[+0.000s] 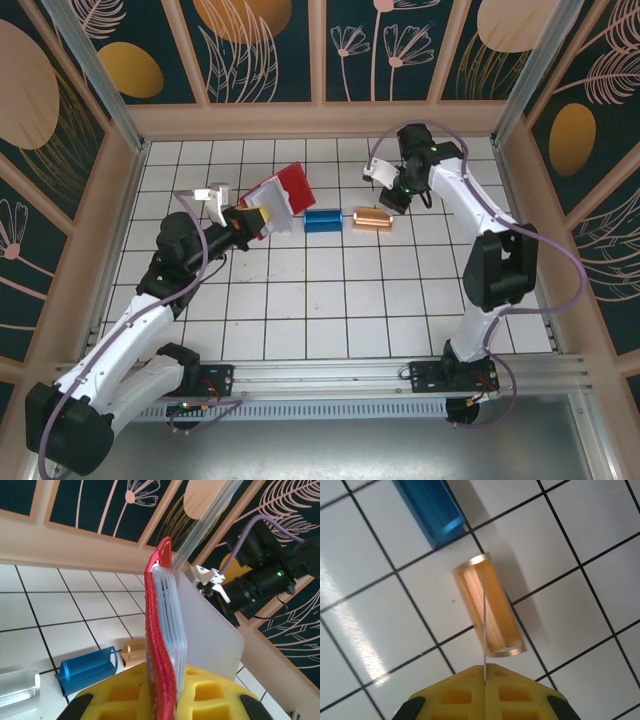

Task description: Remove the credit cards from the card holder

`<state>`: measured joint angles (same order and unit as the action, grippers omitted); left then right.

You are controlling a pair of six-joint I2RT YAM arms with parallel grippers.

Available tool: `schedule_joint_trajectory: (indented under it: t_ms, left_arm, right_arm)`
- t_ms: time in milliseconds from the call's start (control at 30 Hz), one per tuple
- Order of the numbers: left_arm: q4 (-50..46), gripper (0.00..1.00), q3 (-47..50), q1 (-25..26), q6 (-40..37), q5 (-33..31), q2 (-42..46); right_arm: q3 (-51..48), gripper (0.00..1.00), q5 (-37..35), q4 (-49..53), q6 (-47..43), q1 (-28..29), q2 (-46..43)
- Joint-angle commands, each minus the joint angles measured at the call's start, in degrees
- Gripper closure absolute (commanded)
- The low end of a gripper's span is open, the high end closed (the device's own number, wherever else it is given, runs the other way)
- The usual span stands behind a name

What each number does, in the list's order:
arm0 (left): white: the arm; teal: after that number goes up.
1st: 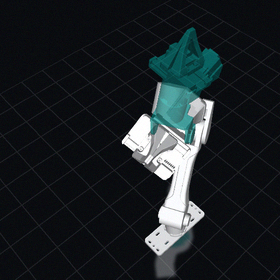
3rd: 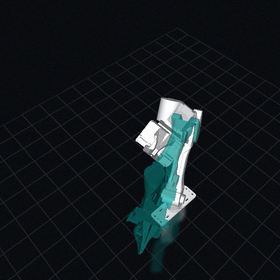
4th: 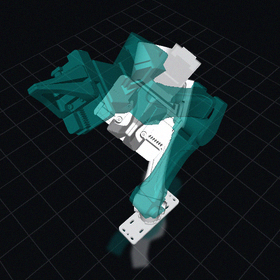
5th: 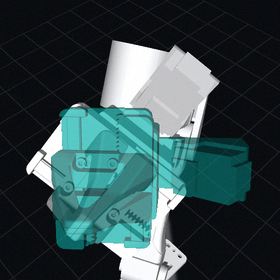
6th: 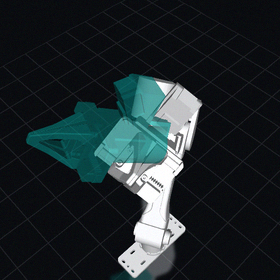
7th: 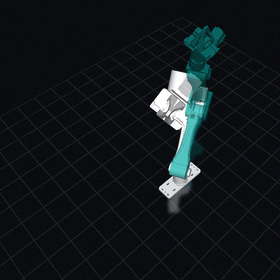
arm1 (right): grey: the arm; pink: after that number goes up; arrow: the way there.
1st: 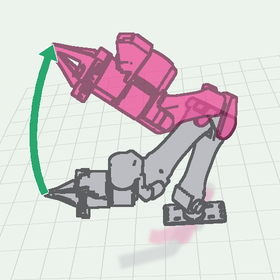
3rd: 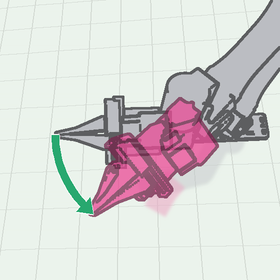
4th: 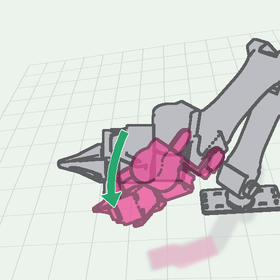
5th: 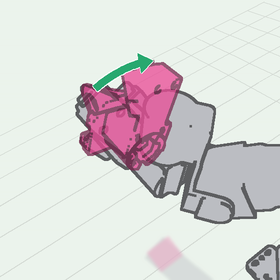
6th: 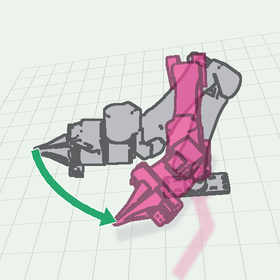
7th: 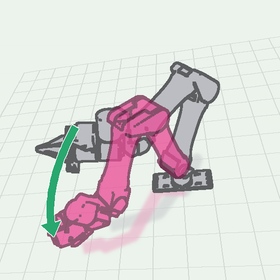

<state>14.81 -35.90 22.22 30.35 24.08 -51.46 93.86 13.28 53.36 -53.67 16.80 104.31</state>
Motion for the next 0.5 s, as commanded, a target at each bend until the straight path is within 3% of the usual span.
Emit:
schedule_joint_trajectory:
  t_ms: [0, 467]
  left_arm:
    - [4.8, 1.00, -2.0, -0.3, 0.9, 3.3, -0.5]
    - [8.1, 1.00, 0.5, -0.2, 2.3, 6.3, -2.4]
  right_arm:
    - [3.1, 1.00, -3.0, 3.2, -4.4, -0.3, 2.8]
    - [10.2, 1.00, -4.8, 4.5, -6.4, 1.3, 13.3]
